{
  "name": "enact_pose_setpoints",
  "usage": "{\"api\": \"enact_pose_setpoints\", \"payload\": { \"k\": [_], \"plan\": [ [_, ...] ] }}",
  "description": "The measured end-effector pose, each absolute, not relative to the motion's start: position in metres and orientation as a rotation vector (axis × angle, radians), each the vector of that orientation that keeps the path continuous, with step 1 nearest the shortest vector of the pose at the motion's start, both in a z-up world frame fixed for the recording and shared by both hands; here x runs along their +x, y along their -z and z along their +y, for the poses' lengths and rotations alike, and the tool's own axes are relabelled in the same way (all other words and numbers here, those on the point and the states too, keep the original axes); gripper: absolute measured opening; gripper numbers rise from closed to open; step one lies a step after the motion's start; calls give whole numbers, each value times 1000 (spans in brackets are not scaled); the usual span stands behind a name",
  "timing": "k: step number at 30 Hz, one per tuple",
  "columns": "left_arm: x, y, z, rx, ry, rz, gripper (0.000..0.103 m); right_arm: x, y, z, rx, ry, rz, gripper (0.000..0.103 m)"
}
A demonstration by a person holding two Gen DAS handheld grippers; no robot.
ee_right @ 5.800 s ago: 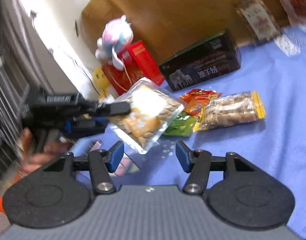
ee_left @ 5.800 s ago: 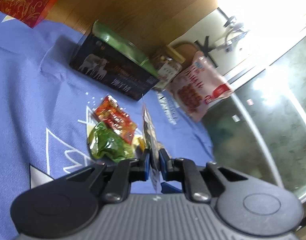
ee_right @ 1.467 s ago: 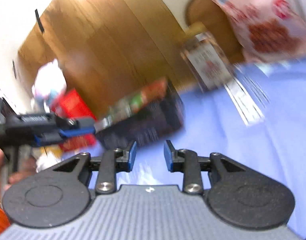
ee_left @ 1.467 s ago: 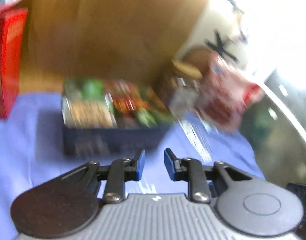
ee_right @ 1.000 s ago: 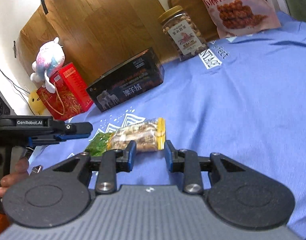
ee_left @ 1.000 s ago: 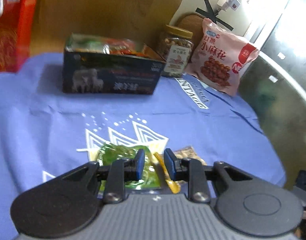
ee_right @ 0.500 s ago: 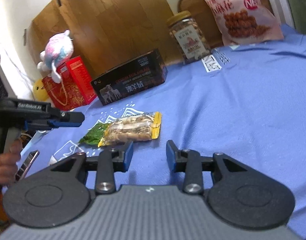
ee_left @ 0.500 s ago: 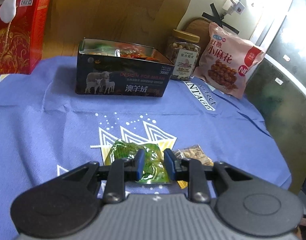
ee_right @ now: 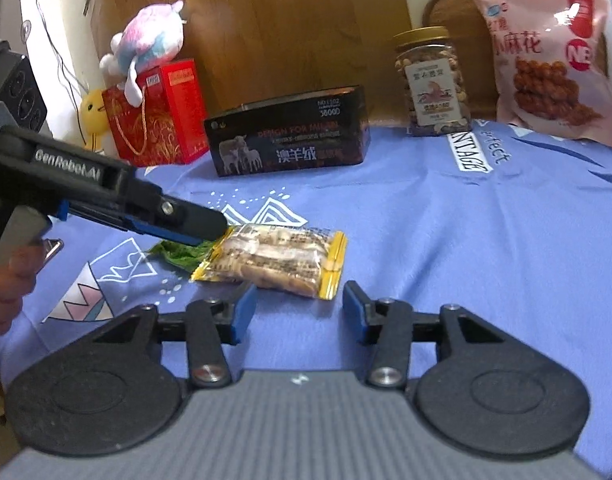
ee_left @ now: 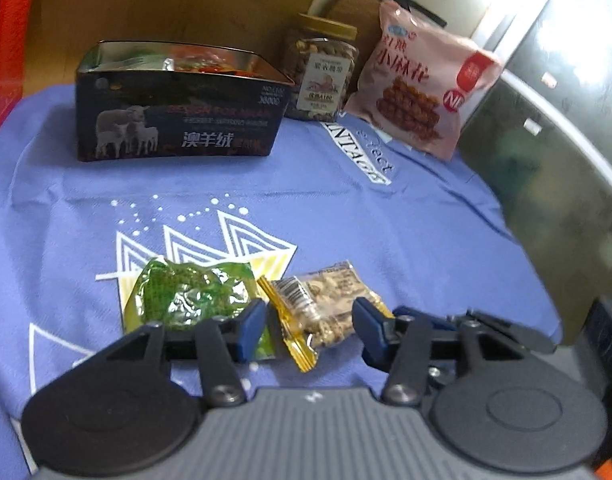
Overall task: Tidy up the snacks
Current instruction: 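Grasp the small yellow-edged nut bag with the left gripper, then drop the nut bag into the tin by opening the left gripper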
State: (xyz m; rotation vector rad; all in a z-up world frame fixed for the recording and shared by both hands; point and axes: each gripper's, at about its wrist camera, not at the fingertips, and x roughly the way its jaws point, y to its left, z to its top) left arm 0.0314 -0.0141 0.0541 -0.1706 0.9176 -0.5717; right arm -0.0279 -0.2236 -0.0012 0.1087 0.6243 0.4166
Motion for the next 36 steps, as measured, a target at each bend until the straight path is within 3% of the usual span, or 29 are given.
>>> {"api": "enact_pose_setpoints", "payload": {
  "k": [4, 7, 9, 14, 21, 29, 32, 34, 36],
  "plan": [
    [42, -40, -23, -199, 596, 975, 46, -17, 4, -215, 48, -431, 625, 53],
    [40, -37, -27, -187, 593, 945, 37, -17, 5, -212, 38, -423, 613, 51],
    [41, -37, -24, -203, 592, 943, 30, -20, 6, -211, 43, -426, 601, 30],
    [37, -51, -12, -210, 585, 904, 28, -21, 0, -206, 101, -433, 571, 24],
    [59, -83, 10, -205, 547, 829, 28, 12, -23, -189, 124, -484, 529, 24],
    [163, -127, 20, -217, 474, 705, 29, 128, -63, -169, 164, -472, 464, 24],
    [205, -119, 20, -223, 433, 726, 31, 171, -64, -158, 122, -437, 493, 30],
    [222, -109, 18, -227, 402, 746, 36, 189, -59, -152, 84, -380, 522, 39],
    [228, -101, 13, -187, 368, 761, 37, 188, -57, -152, 56, -339, 517, 40]
  ]
}}
